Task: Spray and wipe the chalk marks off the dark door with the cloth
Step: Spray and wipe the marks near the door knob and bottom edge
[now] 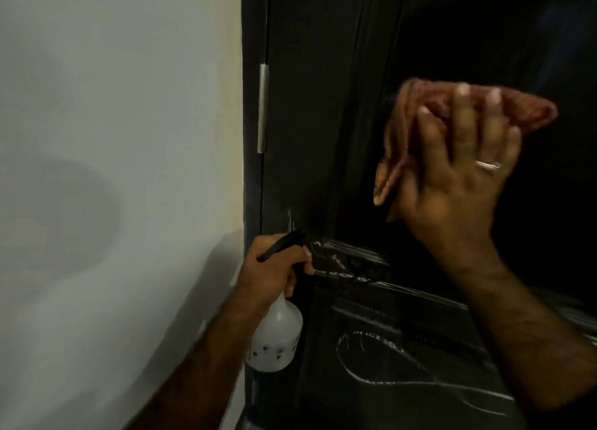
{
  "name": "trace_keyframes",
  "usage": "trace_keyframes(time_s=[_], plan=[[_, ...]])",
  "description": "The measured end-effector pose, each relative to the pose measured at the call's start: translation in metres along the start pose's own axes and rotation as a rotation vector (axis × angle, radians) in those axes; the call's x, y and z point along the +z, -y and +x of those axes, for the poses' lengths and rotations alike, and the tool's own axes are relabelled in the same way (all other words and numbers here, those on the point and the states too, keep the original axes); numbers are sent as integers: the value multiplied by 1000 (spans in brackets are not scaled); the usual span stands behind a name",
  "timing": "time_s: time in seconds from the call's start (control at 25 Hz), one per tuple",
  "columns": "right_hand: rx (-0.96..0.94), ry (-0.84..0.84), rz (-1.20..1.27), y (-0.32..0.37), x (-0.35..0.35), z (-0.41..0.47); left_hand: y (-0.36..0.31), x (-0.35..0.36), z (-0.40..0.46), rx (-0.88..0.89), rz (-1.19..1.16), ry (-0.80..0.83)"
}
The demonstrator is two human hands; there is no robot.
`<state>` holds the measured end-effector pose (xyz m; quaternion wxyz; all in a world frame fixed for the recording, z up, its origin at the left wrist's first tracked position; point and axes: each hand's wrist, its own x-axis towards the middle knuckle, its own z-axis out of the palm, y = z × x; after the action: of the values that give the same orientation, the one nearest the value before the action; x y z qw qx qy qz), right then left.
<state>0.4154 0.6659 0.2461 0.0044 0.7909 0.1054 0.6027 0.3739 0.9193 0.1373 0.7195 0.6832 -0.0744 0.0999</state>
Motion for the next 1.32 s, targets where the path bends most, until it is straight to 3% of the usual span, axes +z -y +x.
trace_keyframes(time_s=[0.04, 0.16, 0.32, 0.4, 0.48, 0.56, 0.64, 0.84, 0.92, 1.08, 1.16, 1.24, 1.32], plan=[[-14, 25, -8, 21, 7, 7, 1, -1, -1, 11, -4, -34], [-305, 224, -2, 66, 36, -38, 7, -12, -3, 22, -45, -158], [-701, 455, 50, 57, 53, -143, 20, -34, -7, -20, -63, -280], [-832, 474, 14, 55, 48, -140, 25, -40, -8, -35, -59, -308], [-692, 348, -17, 67, 47, -88, 26, -41, -8, -27, -66, -318], [-382, 198, -12, 87, 49, -18, 25, -40, -9, -13, -80, -330], [-254, 193, 2, 107, 53, 10, 24, -40, -11, -3, -90, -357], [-891, 520, 14, 102, 77, -146, 29, -48, -18, -55, -25, -326], [-856, 487, 12, 86, 72, -139, 39, -48, -22, -124, -35, -327], [-334, 156, -1, 84, 51, -9, 58, -43, -32, -147, -89, -373], [-174, 85, -4, 107, 54, 24, 58, -43, -35, -112, -97, -386], [-317, 209, 46, 132, 72, -10, 58, -46, -38, -81, -75, -389], [-616, 377, 72, 141, 96, -113, 66, -53, -41, -88, -43, -378]])
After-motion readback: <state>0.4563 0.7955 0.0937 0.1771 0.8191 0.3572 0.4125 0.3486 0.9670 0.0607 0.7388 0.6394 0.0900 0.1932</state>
